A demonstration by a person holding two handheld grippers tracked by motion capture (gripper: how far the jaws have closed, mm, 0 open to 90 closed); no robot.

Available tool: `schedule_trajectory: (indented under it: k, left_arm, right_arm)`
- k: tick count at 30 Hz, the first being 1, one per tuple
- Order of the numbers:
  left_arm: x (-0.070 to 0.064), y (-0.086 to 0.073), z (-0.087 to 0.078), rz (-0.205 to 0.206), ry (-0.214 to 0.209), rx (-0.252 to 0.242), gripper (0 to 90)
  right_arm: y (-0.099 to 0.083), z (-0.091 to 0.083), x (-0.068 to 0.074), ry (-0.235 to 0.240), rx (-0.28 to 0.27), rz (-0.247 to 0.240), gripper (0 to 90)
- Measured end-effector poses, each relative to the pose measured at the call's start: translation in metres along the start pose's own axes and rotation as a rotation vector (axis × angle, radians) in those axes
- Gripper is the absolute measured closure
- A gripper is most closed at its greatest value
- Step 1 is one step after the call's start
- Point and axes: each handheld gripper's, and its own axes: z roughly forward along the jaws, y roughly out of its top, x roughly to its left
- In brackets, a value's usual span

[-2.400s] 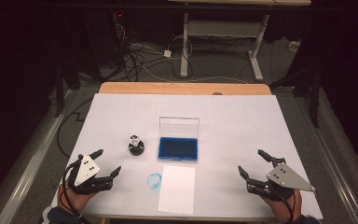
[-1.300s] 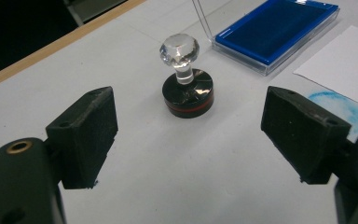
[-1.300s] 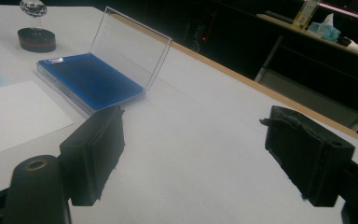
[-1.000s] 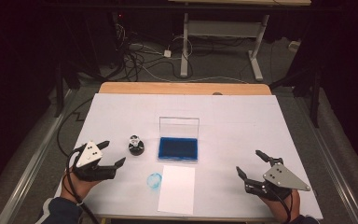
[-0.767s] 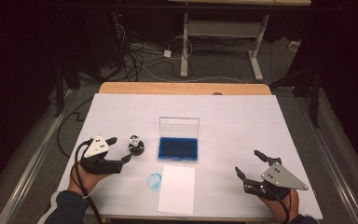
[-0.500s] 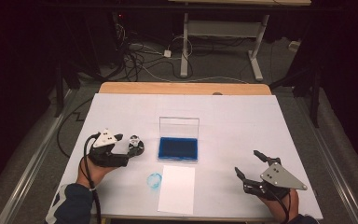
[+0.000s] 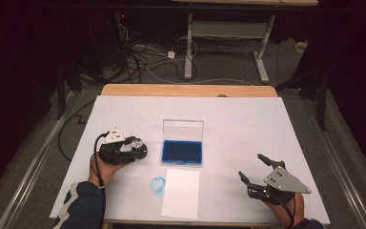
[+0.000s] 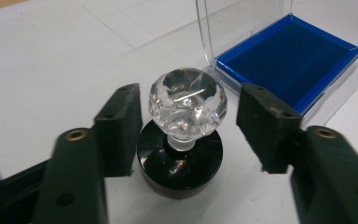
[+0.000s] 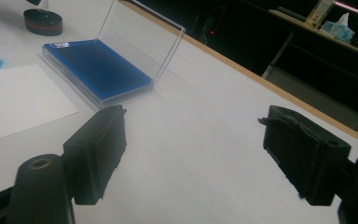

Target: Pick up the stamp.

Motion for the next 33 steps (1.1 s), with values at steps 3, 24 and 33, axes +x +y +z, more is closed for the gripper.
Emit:
schedule_trajectory:
  k: [3, 24, 33]
  left_arm:
    - [0.0000, -0.0001, 0.0036, -0.009, 0.001, -0.003, 43.0]
    - [0.0010, -0.0017, 0.0052, -0.025, 0.003, -0.015, 52.9]
    - [0.0002, -0.0018, 0.0060, -0.020, 0.006, -0.018, 53.6]
  right_arm:
    - [-0.0001, 0.0003, 0.0003, 0.001, 0.002, 0.000, 21.3]
    - [-0.0005, 0.0023, 0.0010, 0.006, 0.010, -0.017, 22.9]
    - [-0.0010, 0.0033, 0.0013, 0.004, 0.009, -0.013, 23.1]
